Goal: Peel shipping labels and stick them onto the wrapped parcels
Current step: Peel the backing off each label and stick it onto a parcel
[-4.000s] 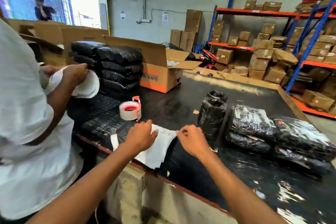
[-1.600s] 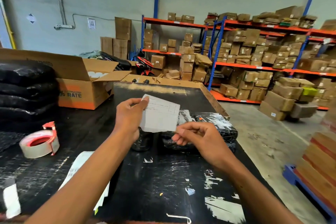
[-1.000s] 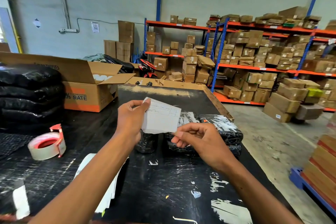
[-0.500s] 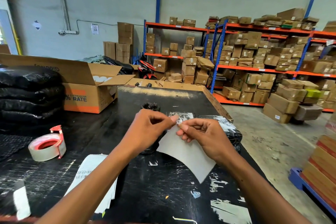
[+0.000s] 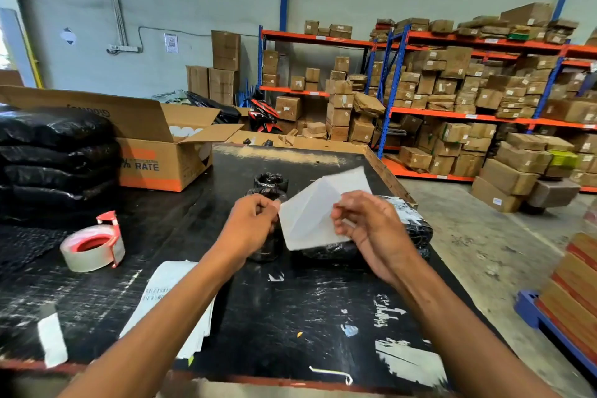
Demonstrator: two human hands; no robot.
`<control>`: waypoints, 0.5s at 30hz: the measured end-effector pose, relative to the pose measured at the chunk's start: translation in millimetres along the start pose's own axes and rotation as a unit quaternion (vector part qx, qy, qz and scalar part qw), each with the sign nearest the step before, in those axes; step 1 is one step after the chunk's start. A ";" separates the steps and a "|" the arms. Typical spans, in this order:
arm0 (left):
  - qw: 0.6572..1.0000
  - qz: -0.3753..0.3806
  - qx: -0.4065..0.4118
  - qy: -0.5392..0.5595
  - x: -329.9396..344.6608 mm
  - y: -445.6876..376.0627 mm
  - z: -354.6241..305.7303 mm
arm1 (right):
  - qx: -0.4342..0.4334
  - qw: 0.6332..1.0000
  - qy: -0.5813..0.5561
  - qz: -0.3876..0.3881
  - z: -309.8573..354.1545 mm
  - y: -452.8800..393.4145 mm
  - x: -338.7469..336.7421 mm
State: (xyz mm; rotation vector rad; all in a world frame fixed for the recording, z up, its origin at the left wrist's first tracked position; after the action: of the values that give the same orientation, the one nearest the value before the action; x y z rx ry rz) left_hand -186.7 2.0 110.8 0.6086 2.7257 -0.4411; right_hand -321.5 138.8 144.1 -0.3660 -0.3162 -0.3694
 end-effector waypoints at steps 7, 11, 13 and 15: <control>0.996 -0.053 -0.066 -0.009 -31.7 -17.6 49.1 | -0.060 0.991 -0.105 -0.063 21.6 -13.1 -27.1; 0.992 -0.096 -0.075 -0.026 -40.3 -21.8 64.8 | -0.109 0.972 -0.139 -0.155 27.7 -18.7 -49.5; 0.988 -0.115 -0.095 -0.040 -43.1 -25.7 73.5 | -0.126 0.957 -0.162 -0.206 29.4 -18.6 -56.1; 0.982 -0.140 -0.116 -0.046 -48.4 -28.0 81.8 | -0.140 0.943 -0.174 -0.246 32.2 -18.4 -61.0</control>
State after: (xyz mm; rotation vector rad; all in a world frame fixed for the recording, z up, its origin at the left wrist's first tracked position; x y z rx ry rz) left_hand -138.8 -68.9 60.8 0.1398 2.7259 -0.2019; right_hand -390.4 153.4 155.8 -0.6371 -0.7094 -0.8494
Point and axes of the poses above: each hand's wrist, its own y-axis away from the middle knuckle, its own x-axis out of the palm, z = x × y, the point moved 6 cm from there along -y, towards the middle knuckle, and after that the axes turned 6 degrees about -y, right-handed, at the moved point
